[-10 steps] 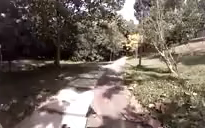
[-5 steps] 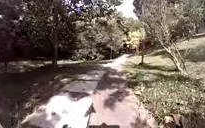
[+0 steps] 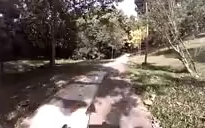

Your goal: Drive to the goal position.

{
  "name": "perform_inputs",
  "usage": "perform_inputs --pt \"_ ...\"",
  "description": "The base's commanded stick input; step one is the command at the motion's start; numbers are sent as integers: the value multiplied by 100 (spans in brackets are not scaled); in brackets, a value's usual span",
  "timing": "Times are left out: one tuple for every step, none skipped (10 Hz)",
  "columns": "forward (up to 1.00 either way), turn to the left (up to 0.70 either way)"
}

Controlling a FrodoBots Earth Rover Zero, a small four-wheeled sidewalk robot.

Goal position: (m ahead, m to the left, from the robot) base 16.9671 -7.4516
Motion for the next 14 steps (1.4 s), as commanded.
perform_inputs --pt "70 0" --pt "70 0" --pt "70 0" --pt "70 -14" --pt "70 -27" --pt "70 -27" --pt "70 -27" --pt "70 -9" --pt "70 0" --pt "70 0" --pt "70 0" --pt "70 0" --pt "70 0" --pt "70 0"
